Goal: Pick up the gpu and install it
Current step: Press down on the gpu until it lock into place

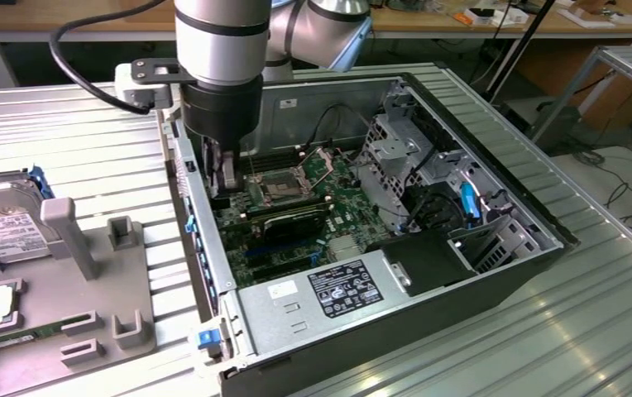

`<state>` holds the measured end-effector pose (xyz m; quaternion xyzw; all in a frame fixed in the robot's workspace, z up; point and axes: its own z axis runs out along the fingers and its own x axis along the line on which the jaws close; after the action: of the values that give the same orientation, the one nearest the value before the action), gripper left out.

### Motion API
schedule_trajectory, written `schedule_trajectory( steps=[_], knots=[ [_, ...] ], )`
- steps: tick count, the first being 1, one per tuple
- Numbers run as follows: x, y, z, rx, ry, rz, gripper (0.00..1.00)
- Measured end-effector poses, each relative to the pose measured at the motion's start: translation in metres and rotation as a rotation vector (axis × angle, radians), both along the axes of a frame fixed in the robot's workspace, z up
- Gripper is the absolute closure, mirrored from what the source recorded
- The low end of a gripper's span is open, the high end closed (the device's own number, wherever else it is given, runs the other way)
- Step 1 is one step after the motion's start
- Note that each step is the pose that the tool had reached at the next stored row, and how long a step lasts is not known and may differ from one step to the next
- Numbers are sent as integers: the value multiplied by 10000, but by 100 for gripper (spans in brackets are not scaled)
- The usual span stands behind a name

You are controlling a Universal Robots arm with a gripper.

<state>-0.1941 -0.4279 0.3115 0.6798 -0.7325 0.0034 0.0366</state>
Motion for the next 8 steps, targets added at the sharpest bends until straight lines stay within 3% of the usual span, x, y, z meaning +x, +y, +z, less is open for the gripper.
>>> schedule_trajectory(
  steps=[2, 3, 4, 8],
  knots=[
    [0, 0, -1, 1, 5, -3, 89],
    [4, 2, 25, 1, 69, -18, 89],
    [6, 3, 83, 3, 189, -29, 89],
    [6, 2, 41, 6, 178, -29, 89]
  ],
)
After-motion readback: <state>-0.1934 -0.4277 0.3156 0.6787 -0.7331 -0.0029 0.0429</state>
